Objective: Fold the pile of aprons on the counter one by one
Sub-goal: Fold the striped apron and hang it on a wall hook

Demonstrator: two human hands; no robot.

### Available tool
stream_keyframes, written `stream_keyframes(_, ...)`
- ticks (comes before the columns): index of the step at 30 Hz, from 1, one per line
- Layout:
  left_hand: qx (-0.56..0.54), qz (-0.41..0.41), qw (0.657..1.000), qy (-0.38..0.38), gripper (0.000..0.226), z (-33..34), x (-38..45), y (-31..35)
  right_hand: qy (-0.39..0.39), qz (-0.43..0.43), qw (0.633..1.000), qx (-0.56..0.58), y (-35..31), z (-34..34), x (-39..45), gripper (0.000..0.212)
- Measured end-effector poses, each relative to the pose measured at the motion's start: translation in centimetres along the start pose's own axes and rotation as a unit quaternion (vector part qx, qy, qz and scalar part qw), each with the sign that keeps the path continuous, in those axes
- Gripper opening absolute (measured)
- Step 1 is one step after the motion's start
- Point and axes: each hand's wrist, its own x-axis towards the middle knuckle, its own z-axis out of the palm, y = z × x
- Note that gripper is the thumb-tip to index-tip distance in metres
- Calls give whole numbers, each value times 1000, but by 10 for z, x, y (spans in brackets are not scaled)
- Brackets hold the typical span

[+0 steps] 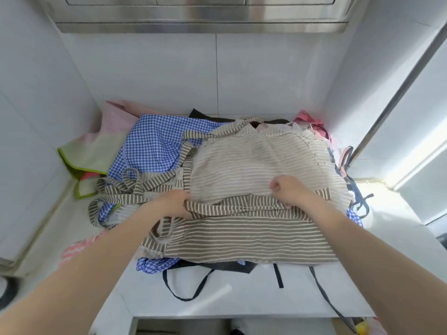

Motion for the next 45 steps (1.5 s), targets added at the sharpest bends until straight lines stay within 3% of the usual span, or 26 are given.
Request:
stream_keyframes(4,-150,4,988,-45,34,-13,-9,-5,-65,-10,996,63,-21,32,13,25)
stream_keyframes(6,-192,10,981,-6,20,-18,-10,-11,-37,-11,997,64,-25,36,17,10)
stream_keyframes(7,-204,7,979,22,15,-19,-9,-16,-3,-3,998,69,-26,35,20,14)
stream_keyframes(10,-194,-28,976,100,22,-13,1,-25,91,15,994,56,-16,27,28,21)
stream_keyframes(13,-98,-39,989,100,30,-4,12,-16,75,-17,997,26,-12,23,25,24)
stream_keyframes(15,-35,-40,995,79,32,-1,18,-8,64,-72,995,11,-12,23,24,13)
stream_keyframes(16,-15,-44,996,73,32,-2,19,-6,46,-106,993,2,-14,22,22,12)
stream_keyframes(18,8,-59,996,62,33,-6,25,-6,-71,-144,987,-23,-18,24,24,17)
stream_keyframes(21,38,-62,997,-14,38,-21,32,-8,-242,-119,952,-143,-25,25,31,18)
stream_keyframes(23,12,-35,997,-62,39,-36,38,-8,-280,-75,948,-133,-31,12,40,16)
stream_keyframes(25,-62,-5,997,-34,31,-51,46,-10,-296,-45,953,-53,-44,-11,51,20)
stream_keyframes(28,-69,9,988,135,19,-76,61,-10,-202,-103,974,-2,-68,-52,83,20)
stream_keyframes(31,-26,15,978,208,25,-92,83,-7,-54,-177,977,-107,-88,-76,119,14)
stream_keyframes(36,-21,5,981,195,44,-96,121,-3,9,-147,973,-176,-88,-77,170,35)
stream_keyframes(39,-2,-20,984,176,59,-105,139,-6,48,-134,971,-194,-76,-80,198,59)
stream_keyframes(43,-26,-82,992,93,74,-108,160,-7,-21,-115,985,-131,-64,-80,224,81)
stream_keyframes(45,-29,-107,992,68,58,-104,168,-7,-17,-95,991,-90,-61,-77,232,78)
